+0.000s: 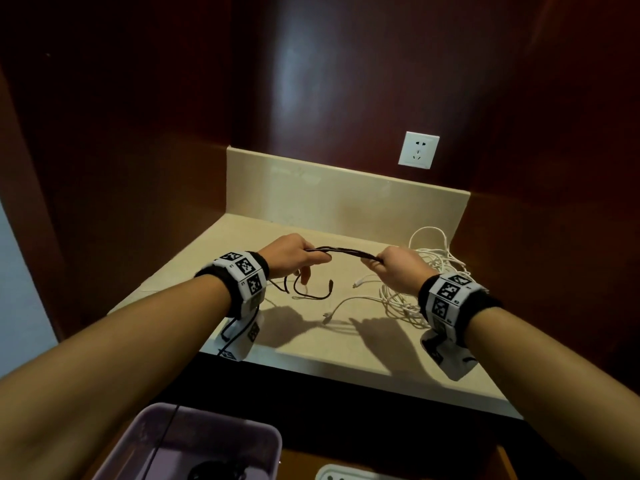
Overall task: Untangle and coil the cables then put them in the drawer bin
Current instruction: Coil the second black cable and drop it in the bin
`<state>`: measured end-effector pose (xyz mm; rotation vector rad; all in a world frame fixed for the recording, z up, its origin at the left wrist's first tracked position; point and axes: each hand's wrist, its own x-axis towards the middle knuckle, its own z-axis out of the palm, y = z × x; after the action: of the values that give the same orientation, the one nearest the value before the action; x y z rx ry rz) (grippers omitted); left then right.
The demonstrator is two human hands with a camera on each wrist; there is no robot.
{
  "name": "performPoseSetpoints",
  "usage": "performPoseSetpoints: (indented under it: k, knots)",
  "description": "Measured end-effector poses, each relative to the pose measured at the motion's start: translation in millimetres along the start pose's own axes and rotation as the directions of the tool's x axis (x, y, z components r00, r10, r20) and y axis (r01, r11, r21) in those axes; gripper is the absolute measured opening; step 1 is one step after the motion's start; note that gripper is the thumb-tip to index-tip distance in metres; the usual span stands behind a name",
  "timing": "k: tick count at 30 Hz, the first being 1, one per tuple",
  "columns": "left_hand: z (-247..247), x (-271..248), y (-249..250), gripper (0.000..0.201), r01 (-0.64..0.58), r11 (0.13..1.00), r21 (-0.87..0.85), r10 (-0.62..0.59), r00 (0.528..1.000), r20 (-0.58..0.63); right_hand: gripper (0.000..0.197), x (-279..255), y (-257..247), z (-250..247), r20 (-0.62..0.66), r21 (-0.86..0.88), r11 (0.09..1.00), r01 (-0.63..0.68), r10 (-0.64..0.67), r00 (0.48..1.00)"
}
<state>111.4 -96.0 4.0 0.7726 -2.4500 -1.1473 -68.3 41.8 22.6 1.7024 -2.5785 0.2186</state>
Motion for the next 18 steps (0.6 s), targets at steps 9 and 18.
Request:
performPoseSetpoints:
  k: [9, 18]
  knots:
    - [-1, -1, 11, 0.047, -0.046, 0.991, -0.128, 0.034, 0.995, -0.098, 0.027, -1, -27, 8, 0.031, 0.584, 0.812, 0.025, -0.054, 0.998]
    - [-5, -9, 11, 0.049, -0.127, 0.980, -0.155, 0.082, 0.959, -0.270, 0.058, 2, -64, 16, 0.087, 0.886, 0.464, 0.017, -0.202, 0.976]
